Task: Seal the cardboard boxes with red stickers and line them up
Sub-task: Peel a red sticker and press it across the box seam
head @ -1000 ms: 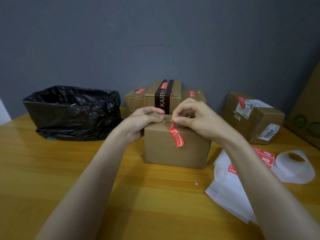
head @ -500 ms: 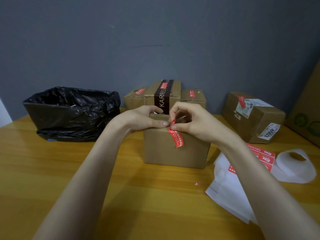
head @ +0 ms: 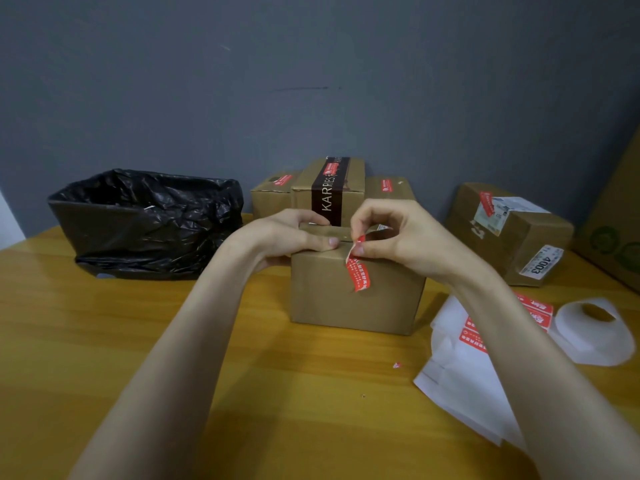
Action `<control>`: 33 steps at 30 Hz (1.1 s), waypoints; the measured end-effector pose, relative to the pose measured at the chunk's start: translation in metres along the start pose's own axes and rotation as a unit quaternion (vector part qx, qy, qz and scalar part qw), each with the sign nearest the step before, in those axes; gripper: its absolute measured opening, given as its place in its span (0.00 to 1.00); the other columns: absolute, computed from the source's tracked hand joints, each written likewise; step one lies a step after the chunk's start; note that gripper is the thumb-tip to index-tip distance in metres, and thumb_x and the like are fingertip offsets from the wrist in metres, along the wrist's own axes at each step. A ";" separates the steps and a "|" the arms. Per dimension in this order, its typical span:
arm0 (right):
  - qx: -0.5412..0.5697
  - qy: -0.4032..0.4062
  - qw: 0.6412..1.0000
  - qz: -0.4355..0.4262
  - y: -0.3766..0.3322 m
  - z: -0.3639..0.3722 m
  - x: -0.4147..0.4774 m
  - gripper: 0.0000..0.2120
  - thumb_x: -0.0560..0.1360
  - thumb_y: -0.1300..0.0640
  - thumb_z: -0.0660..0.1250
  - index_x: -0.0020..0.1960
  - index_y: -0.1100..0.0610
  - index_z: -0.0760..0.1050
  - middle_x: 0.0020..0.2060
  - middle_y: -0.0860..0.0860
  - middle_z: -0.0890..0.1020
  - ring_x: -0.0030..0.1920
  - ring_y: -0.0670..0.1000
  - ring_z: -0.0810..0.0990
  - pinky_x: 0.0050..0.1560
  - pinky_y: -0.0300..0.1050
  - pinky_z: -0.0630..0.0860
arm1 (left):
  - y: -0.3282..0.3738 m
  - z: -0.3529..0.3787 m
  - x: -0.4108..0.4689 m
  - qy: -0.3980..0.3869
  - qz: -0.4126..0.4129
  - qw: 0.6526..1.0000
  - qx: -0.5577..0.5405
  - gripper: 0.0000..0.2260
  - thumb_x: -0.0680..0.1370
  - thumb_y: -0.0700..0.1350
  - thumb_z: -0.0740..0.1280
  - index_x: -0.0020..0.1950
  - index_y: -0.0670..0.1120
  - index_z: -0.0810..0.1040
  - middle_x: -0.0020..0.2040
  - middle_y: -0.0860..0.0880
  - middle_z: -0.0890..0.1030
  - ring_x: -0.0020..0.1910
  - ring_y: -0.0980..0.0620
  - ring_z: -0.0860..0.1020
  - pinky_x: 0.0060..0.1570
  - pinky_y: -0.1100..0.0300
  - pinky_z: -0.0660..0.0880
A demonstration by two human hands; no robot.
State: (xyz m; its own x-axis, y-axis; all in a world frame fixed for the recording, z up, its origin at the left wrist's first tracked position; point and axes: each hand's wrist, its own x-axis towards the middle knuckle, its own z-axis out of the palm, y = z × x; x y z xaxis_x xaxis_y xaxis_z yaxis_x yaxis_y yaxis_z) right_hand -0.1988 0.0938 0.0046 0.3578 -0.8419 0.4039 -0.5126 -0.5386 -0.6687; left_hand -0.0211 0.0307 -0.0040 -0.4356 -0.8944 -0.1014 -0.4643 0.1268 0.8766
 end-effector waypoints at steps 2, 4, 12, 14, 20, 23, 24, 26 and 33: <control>0.002 -0.002 1.000 0.001 -0.001 -0.001 -0.001 0.11 0.69 0.69 0.71 0.38 0.54 0.74 0.36 0.46 0.77 0.40 0.38 0.75 0.44 0.30 0.73 | 0.002 0.000 -0.001 0.000 -0.001 1.000 -0.004 0.23 0.73 0.49 0.71 0.66 0.52 0.71 0.59 0.50 0.70 0.55 0.53 0.73 0.48 0.61 0.75; 0.004 -0.004 1.000 -0.002 -0.001 -0.001 -0.001 0.12 0.69 0.69 0.71 0.38 0.53 0.74 0.37 0.45 0.77 0.41 0.39 0.75 0.45 0.31 0.73 | 0.002 0.000 -0.002 0.001 -0.002 1.000 -0.004 0.23 0.73 0.49 0.71 0.66 0.52 0.71 0.59 0.50 0.70 0.54 0.53 0.74 0.48 0.61 0.75; 0.083 -0.008 0.996 0.014 -0.002 -0.003 -0.004 0.17 0.69 0.73 0.68 0.49 0.56 0.70 0.35 0.53 0.79 0.40 0.48 0.78 0.45 0.37 0.77 | 0.002 0.000 -0.003 0.001 -0.001 1.000 0.006 0.25 0.72 0.49 0.71 0.68 0.51 0.69 0.60 0.50 0.69 0.62 0.49 0.72 0.59 0.54 0.74; 0.096 -0.010 0.995 0.019 -0.002 -0.004 -0.004 0.18 0.68 0.74 0.68 0.48 0.56 0.68 0.35 0.53 0.79 0.38 0.47 0.77 0.43 0.37 0.76 | 0.003 0.000 -0.003 -0.001 0.000 1.000 0.004 0.26 0.72 0.48 0.71 0.69 0.50 0.69 0.62 0.49 0.69 0.62 0.48 0.72 0.61 0.53 0.73; 0.133 -0.008 0.991 0.014 0.003 -0.010 -0.005 0.17 0.65 0.73 0.72 0.43 0.56 0.70 0.32 0.49 0.79 0.38 0.47 0.78 0.49 0.45 0.77 | 0.002 0.000 -0.002 -0.003 0.006 1.000 -0.007 0.23 0.72 0.48 0.72 0.67 0.50 0.71 0.58 0.50 0.73 0.54 0.52 0.75 0.51 0.61 0.76; 0.202 -0.008 0.979 0.006 0.006 -0.018 -0.008 0.16 0.62 0.71 0.71 0.43 0.56 0.69 0.31 0.48 0.79 0.37 0.47 0.78 0.53 0.58 0.76 | 0.003 0.000 -0.002 -0.007 -0.003 1.000 -0.006 0.22 0.72 0.48 0.72 0.65 0.51 0.72 0.61 0.48 0.74 0.55 0.52 0.76 0.51 0.60 0.76; 0.212 -0.010 0.977 0.004 0.006 -0.021 -0.009 0.16 0.62 0.70 0.71 0.44 0.57 0.69 0.31 0.48 0.79 0.37 0.48 0.78 0.54 0.62 0.75 | 0.003 0.000 -0.003 -0.007 -0.004 1.000 -0.006 0.23 0.72 0.48 0.72 0.66 0.51 0.72 0.62 0.48 0.73 0.55 0.52 0.76 0.51 0.60 0.76; 0.236 -0.007 0.972 0.000 0.006 -0.025 -0.011 0.19 0.60 0.69 0.76 0.45 0.57 0.71 0.32 0.49 0.79 0.37 0.48 0.78 0.55 0.65 0.73 | 0.004 -0.001 -0.003 0.002 -0.001 1.000 0.022 0.25 0.72 0.50 0.72 0.67 0.51 0.71 0.65 0.48 0.71 0.58 0.51 0.74 0.55 0.59 0.74; 0.239 0.162 0.956 0.044 0.000 -0.032 -0.005 0.09 0.64 0.67 0.72 0.42 0.57 0.76 0.31 0.47 0.80 0.40 0.49 0.81 0.45 0.42 0.81 | 0.025 0.005 -0.015 0.134 0.138 0.969 0.155 0.20 0.76 0.51 0.66 0.67 0.49 0.72 0.64 0.53 0.73 0.65 0.54 0.70 0.56 0.63 0.66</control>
State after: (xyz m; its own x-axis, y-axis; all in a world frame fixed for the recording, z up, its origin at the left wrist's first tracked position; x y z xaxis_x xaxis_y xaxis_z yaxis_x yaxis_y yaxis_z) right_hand -0.2259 0.0966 0.0227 0.0297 -0.8907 0.4536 -0.0868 -0.4544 -0.8866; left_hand -0.0296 0.0496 0.0169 -0.3802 -0.8816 0.2797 -0.5862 0.4636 0.6644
